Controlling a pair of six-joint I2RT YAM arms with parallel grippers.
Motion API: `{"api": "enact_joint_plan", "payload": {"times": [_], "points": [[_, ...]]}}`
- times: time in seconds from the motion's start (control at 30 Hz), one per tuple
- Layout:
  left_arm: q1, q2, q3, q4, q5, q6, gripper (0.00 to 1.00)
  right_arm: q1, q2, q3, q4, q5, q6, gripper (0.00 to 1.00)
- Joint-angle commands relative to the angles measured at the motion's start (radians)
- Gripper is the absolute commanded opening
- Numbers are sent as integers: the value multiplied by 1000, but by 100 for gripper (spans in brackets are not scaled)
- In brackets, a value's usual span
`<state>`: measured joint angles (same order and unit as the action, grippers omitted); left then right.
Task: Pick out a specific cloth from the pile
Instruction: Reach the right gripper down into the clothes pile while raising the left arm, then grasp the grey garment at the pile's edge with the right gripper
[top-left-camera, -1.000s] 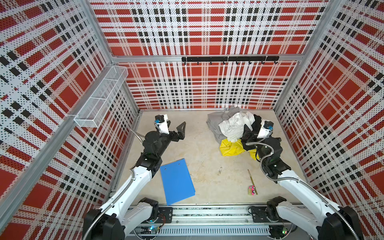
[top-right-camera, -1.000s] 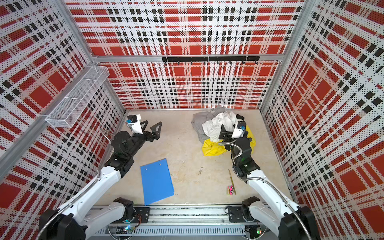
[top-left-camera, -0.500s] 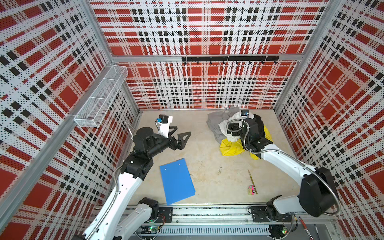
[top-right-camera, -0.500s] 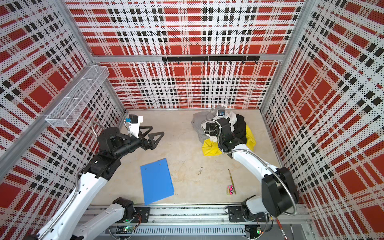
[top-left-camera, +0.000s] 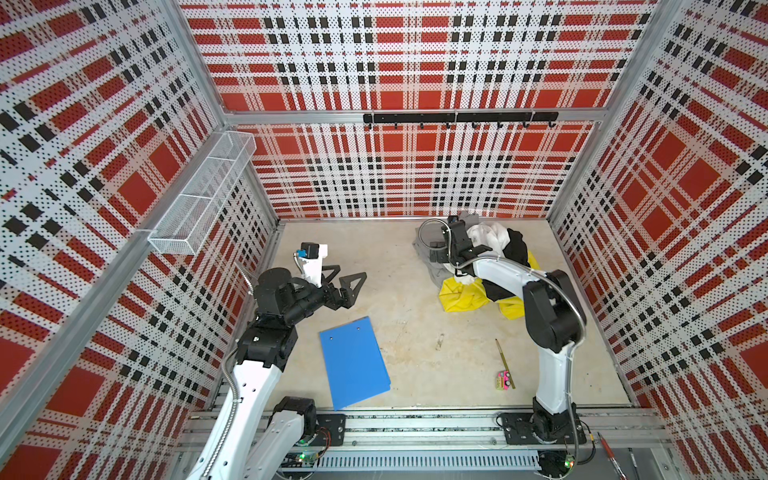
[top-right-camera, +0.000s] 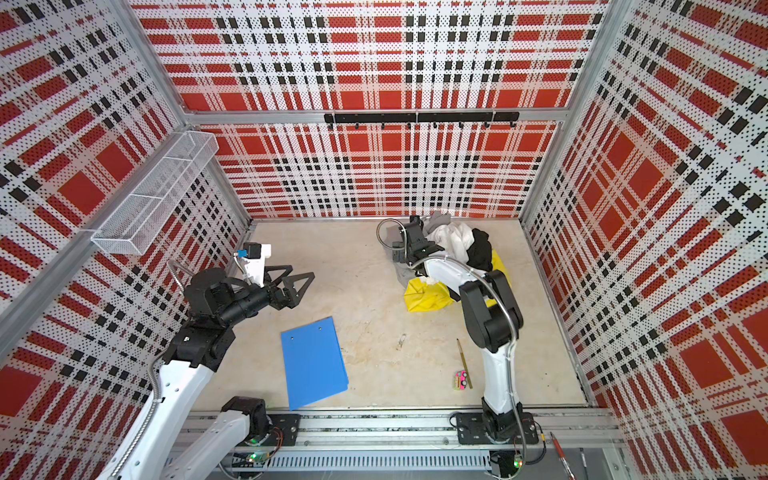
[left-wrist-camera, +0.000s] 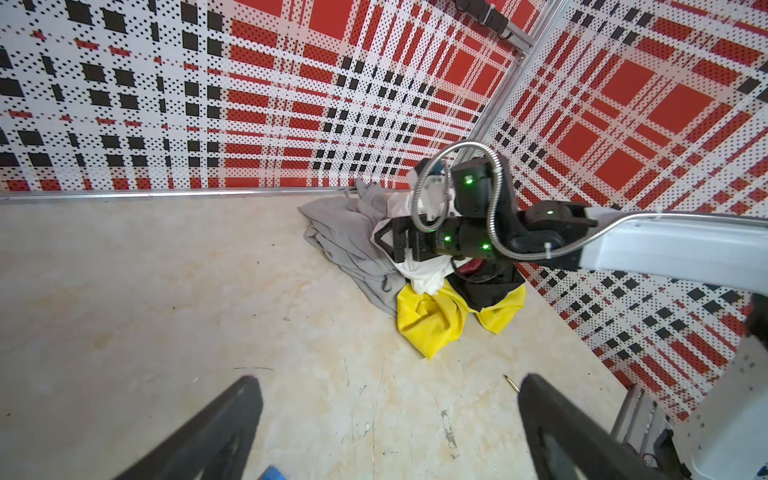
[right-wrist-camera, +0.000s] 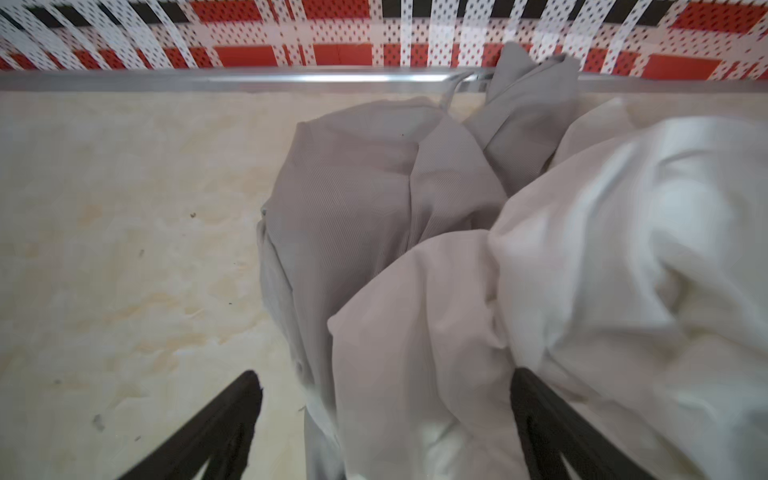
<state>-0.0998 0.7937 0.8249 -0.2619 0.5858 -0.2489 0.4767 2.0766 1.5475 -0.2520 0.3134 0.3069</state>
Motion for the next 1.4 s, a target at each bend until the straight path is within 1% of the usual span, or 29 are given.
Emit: {"api": "enact_joint_plan", "payload": {"times": [0.0, 0.03, 0.07, 0.1, 0.13, 0.2, 0.23, 0.3, 0.33, 0.37, 0.43, 0.57, 0.6, 0.67, 0.77, 0.87, 0.93, 1.07, 1.17, 1.23, 1.3, 1.37], "points": [[27, -11, -11, 45, 39, -29, 99, 6, 78, 49, -72, 49, 14, 100], [29, -11, -12, 49, 42, -32, 99, 6, 99, 56, -84, 54, 8, 100], [31, -11, -14, 54, 47, -34, 99, 6, 121, 68, -102, 65, 3, 96], [32, -9, -15, 56, 49, -35, 99, 6, 139, 75, -117, 79, -6, 86], [35, -5, -15, 55, 51, -36, 99, 7, 144, 74, -121, 87, -14, 74], [39, -1, -16, 56, 55, -38, 99, 7, 140, 64, -124, 111, -28, 44], [41, -2, -15, 56, 57, -38, 99, 7, 128, 60, -121, 111, -36, 35], [45, -3, -16, 59, 60, -40, 99, 7, 79, 35, -95, 83, -53, 17], [46, -2, -16, 60, 61, -42, 99, 7, 47, 20, -78, 54, -59, 12], [46, -2, -17, 61, 63, -41, 99, 7, 9, 4, -59, 23, -58, 10], [46, -2, -18, 64, 69, -44, 99, 7, -82, -33, -16, -23, -63, 8], [46, -3, -20, 68, 70, -46, 99, -4, -276, -117, 44, -58, -62, 8], [46, -4, -20, 68, 69, -46, 99, -15, -327, -142, 56, -67, -55, 8], [46, -3, -20, 70, 68, -46, 99, -45, -413, -199, 81, -129, -37, 8], [46, -3, -21, 70, 71, -48, 99, -118, -525, -303, 118, -196, 3, 9], [46, -3, -20, 75, 75, -52, 99, -200, -590, -416, 133, -203, 36, 10], [47, -4, -22, 75, 76, -52, 99, -257, -619, -496, 149, -228, 66, 10], [46, -5, -23, 79, 77, -56, 99, -319, -651, -658, 204, -180, 118, 12], [46, -2, -24, 82, 79, -59, 99, -336, -602, -735, 231, -129, 146, 18], [46, -2, -24, 81, 80, -59, 99, -342, -545, -755, 252, -155, 149, 23], [45, -2, -25, 82, 78, -60, 99, -329, -517, -753, 270, -185, 134, 33], [45, -2, -26, 84, 78, -61, 99, -282, -535, -734, 264, -142, 100, 51]]}}
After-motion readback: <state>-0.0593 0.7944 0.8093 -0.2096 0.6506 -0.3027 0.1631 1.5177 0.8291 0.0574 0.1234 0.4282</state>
